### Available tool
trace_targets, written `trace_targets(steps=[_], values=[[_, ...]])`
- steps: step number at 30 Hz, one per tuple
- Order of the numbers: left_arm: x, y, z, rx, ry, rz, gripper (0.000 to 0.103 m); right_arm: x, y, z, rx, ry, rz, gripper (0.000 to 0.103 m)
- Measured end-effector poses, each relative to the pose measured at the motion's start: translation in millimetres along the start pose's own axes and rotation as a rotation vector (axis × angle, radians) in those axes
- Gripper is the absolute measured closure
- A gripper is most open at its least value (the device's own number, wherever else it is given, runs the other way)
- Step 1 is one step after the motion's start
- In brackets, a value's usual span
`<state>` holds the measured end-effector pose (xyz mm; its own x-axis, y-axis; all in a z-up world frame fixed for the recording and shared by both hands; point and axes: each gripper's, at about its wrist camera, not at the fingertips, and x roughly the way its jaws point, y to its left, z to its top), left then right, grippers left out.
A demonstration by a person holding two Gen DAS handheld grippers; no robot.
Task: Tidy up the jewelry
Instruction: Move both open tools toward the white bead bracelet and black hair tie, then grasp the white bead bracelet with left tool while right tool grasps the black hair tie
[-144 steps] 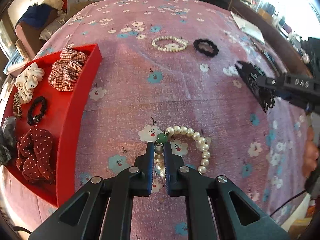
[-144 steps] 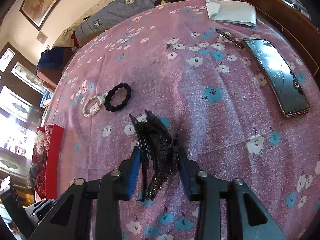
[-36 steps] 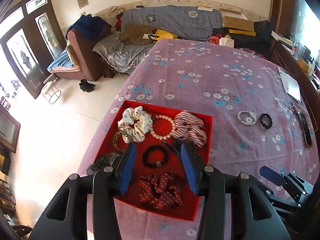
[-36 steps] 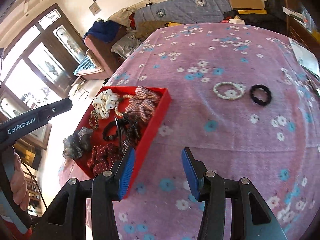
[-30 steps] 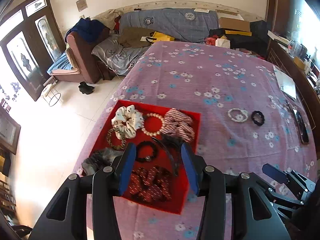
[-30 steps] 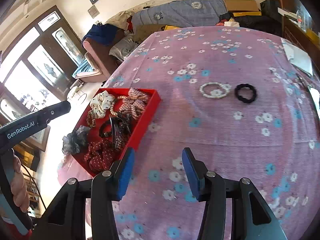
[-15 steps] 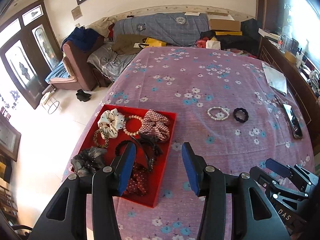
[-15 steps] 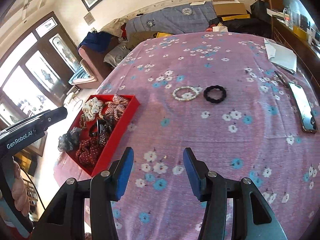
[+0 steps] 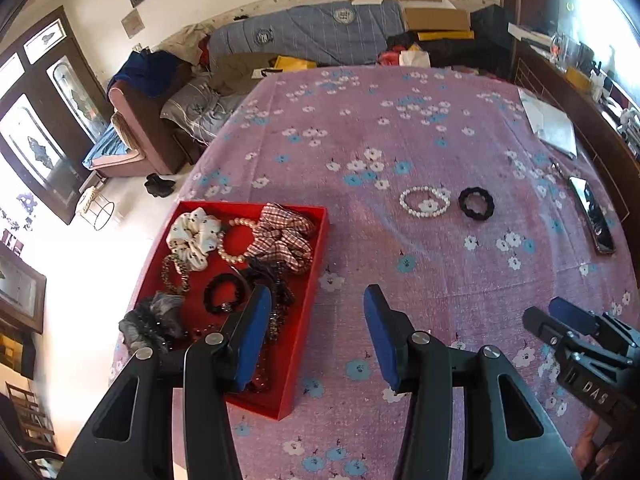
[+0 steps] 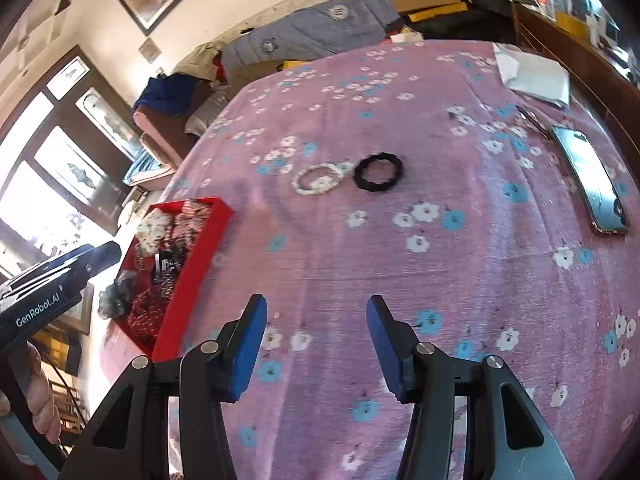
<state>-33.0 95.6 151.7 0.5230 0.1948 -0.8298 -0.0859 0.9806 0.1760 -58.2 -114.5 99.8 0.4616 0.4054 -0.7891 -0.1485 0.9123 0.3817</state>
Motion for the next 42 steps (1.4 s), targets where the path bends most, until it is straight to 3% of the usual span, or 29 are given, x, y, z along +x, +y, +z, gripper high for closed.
trace_targets(steps=[9,17,23,32,38,42], values=[[38,-16,15,0.009,0.063,-0.029,0.056,15,-35,16,0.031,0.017,-0.052,0.047],[85,-40,51,0.014,0.074,-0.116,0.056,39,-60,62,0.022,-0.014,-0.08,0.047],[132,-60,77,0.002,0.104,-0.177,0.056,73,-62,96,-0.02,0.001,-0.083,0.047],[182,-69,94,-0.008,0.11,-0.256,0.057,110,-56,113,-0.074,0.035,-0.091,0.048],[201,-74,94,0.013,0.14,-0.308,0.057,127,-54,116,-0.097,0.045,-0.119,0.053],[202,-78,94,0.025,0.115,-0.316,0.057,131,-51,119,-0.128,0.03,-0.136,0.055]])
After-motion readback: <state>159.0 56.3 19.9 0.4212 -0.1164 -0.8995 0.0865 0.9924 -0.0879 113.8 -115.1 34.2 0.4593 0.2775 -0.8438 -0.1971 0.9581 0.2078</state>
